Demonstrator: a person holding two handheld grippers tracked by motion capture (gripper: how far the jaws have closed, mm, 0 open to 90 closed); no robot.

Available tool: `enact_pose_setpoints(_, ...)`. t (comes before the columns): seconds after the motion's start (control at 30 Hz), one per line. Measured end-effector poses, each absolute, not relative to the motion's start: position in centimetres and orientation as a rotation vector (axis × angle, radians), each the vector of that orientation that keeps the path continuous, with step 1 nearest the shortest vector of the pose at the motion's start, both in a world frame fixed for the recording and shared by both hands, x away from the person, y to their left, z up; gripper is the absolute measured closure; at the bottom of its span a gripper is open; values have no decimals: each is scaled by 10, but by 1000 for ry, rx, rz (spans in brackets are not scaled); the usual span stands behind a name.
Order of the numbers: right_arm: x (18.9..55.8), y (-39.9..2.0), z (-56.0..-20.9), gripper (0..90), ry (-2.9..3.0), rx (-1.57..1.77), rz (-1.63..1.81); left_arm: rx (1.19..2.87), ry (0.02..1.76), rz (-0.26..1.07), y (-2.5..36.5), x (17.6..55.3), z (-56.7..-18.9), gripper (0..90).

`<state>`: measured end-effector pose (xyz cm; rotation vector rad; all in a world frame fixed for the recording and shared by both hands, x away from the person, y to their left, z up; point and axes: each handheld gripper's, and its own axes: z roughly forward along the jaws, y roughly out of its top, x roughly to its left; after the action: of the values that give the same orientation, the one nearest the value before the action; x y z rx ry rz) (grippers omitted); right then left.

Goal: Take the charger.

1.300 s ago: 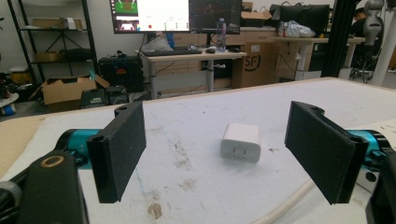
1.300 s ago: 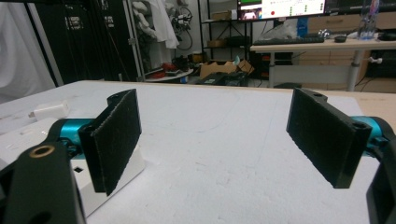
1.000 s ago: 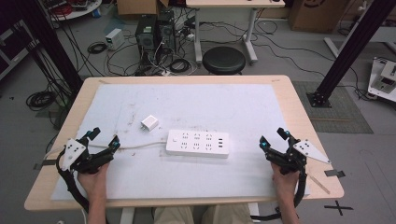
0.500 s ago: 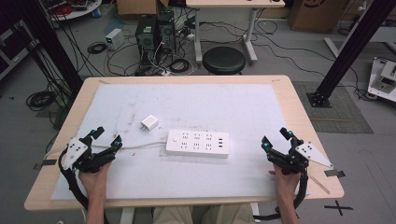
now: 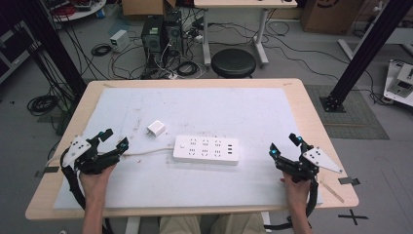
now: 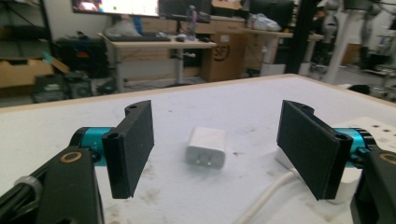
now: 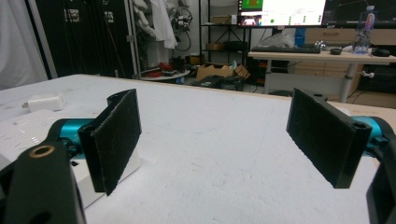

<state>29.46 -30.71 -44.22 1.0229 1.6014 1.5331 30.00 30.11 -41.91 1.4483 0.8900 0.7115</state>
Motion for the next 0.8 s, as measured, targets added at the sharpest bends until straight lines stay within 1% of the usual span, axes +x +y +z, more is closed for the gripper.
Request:
enact_pose_setpoints(0.27, 294, -306, -442, 180, 1601, 1029, 1519, 1512, 911, 733, 295, 307, -406, 266)
enact_pose_setpoints(0.4, 294, -306, -442, 181, 1601, 1029, 1517, 1561, 896, 800, 293, 311, -402, 274)
enact_pose_setpoints(0.47, 294, -306, -442, 180, 1600, 1030, 1517, 1559, 895, 806, 293, 315, -401, 274)
enact_pose_setpoints(0.63, 294, -306, -442, 181, 1602, 1022, 1504, 1576, 921, 788, 292, 325, -399, 274)
enact_pose_setpoints(0.8, 293, -306, -442, 181, 1593, 1030, 1511, 1705, 928, 742, 288, 336, -395, 274)
